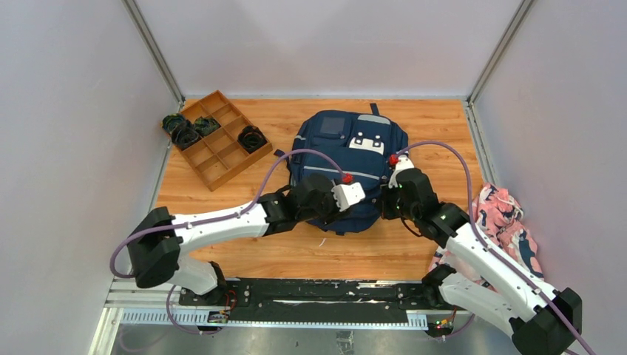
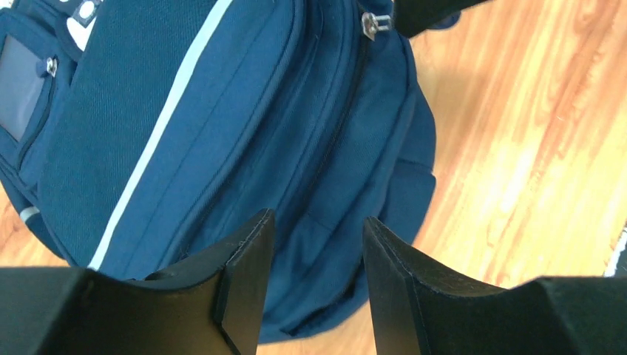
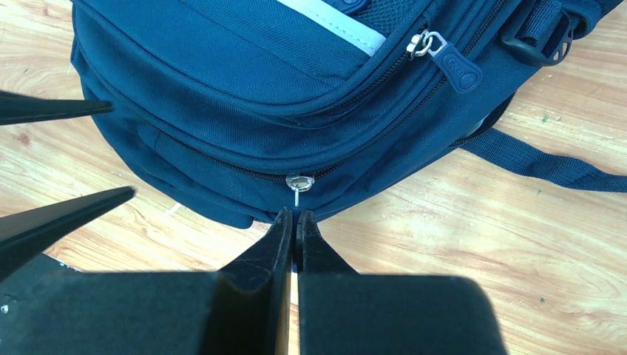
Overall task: Pack the student bag
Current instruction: Zip the student bag at the center of the board.
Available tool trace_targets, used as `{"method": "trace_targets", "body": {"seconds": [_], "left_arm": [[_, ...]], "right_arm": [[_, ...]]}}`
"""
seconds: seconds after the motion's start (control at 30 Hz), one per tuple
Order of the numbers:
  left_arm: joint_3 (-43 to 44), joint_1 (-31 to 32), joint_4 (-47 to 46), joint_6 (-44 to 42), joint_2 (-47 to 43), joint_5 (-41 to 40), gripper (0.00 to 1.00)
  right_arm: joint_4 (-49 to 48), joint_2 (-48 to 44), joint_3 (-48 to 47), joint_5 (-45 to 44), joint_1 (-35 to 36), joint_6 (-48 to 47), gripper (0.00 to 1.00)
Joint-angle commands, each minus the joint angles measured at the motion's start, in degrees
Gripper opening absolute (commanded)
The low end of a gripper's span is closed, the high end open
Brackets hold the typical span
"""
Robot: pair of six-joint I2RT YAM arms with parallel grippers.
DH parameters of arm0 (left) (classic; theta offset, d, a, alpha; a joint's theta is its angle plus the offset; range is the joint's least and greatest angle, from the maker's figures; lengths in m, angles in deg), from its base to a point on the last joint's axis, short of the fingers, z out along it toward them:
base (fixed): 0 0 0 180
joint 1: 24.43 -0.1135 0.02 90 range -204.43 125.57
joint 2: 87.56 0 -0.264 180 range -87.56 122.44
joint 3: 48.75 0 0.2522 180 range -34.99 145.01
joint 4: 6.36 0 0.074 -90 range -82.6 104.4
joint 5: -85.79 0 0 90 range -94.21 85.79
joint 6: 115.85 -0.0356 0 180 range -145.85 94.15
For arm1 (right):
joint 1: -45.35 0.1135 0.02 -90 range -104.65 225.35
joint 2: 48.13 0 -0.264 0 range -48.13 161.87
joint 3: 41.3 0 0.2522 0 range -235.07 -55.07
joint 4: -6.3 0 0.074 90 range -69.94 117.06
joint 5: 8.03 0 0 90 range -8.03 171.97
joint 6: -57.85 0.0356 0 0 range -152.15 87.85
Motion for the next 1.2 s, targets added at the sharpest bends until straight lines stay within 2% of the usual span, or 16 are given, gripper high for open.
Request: {"method": "trace_targets", "body": {"seconds": [0.0,0.27,0.33,0.4,0.43,0.5,0.53,0.9,0.97,1.17], "left_arm": [[3.02,0.48,-7.22,-2.73,5.06,-2.90,0.51],[5.26,0.45,-10.68,-3.59,9.43,-2.58,0.49],[6.26,0.43,-10.60,-3.80,11.09,-2.49,0.45],[6.81,0.45,-10.68,-3.36,12.30,-3.39,0.35],[6.96,0.45,-10.70,-3.34,12.73,-3.71,0.27],[7.00,0.50,-10.69,-3.05,12.97,-4.66,0.03],[6.81,0.44,-10.63,-2.87,12.75,-5.44,0.00],[-3.35,-0.17,-12.28,-6.38,-0.43,-11.57,0.00],[-5.29,-1.12,-12.27,-6.35,-3.45,-10.61,0.00],[-7.07,-2.44,-7.60,-5.69,-8.16,-3.28,0.00]], "right_arm": [[0.59,-1.18,-1.13,2.87,-1.33,-1.36,0.00],[0.60,-1.28,-0.94,3.84,-1.76,-1.06,0.00],[0.66,-1.40,-0.93,3.93,-1.72,-1.12,0.00],[0.77,-1.96,-0.72,3.80,-1.74,-1.22,0.00],[0.92,-2.26,-0.62,3.66,-1.79,-1.31,0.00],[1.50,-2.39,-0.59,3.32,-2.01,-1.59,0.00],[1.71,-2.35,-0.55,3.10,-2.13,-1.65,0.00],[1.48,-0.21,0.25,-3.84,-7.49,-3.08,0.00],[1.12,0.87,0.11,-7.13,-8.61,-2.58,0.00],[-6.78,5.09,0.58,-7.01,-13.80,-1.73,0.00]]}}
